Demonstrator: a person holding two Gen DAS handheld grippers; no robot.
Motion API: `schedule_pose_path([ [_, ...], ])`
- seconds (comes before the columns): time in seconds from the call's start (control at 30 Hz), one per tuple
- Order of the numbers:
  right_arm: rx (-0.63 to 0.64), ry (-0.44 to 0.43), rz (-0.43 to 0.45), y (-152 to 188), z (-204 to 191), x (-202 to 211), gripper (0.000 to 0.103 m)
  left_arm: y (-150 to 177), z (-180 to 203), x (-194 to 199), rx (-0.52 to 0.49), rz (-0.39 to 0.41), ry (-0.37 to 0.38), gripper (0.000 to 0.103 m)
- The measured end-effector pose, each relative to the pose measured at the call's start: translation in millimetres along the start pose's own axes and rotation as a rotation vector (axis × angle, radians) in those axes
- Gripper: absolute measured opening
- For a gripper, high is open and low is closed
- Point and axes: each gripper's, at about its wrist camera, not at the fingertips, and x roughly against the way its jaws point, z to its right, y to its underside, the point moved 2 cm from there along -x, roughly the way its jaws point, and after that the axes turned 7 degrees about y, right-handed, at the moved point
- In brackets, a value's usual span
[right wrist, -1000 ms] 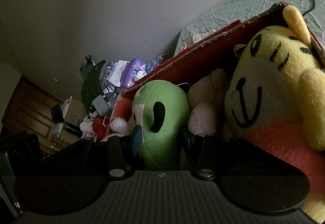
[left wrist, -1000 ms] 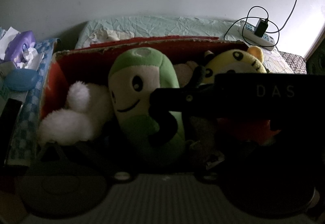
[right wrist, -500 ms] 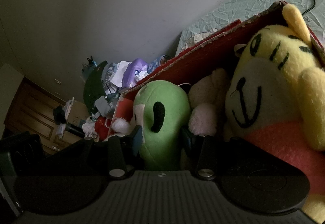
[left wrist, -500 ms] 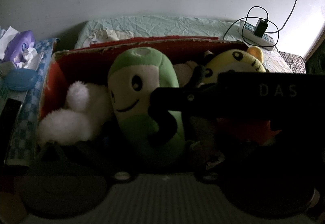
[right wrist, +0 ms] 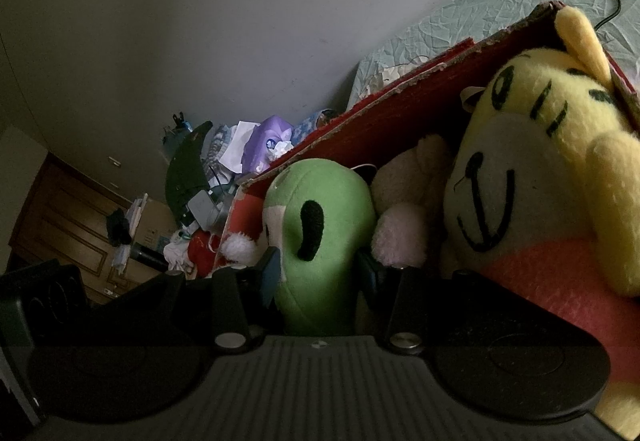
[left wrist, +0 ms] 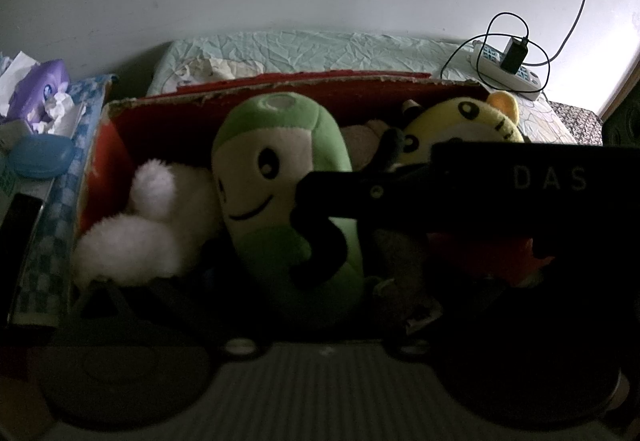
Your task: Organize objects
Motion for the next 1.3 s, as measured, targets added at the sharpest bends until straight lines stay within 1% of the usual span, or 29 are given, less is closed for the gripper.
schedule_pose_path([
  [0.47,0.005,0.000,0.002,-0.4,0.3,0.6,0.044,0.2,0.9,0.3,-0.001,-0.002,0.001,0.103],
  [0.87,-0.018,-0.047,0.017,0.4,6.3,3.6,0.044,0.1,2.3,0.9,-0.004,-0.005,0.004,0.103],
  [1.3,-0.014,-0.058,0.017,3.8,5.9,3.8,0.043,0.0,1.9,0.9,-0.004,-0.005,0.005,0.103],
])
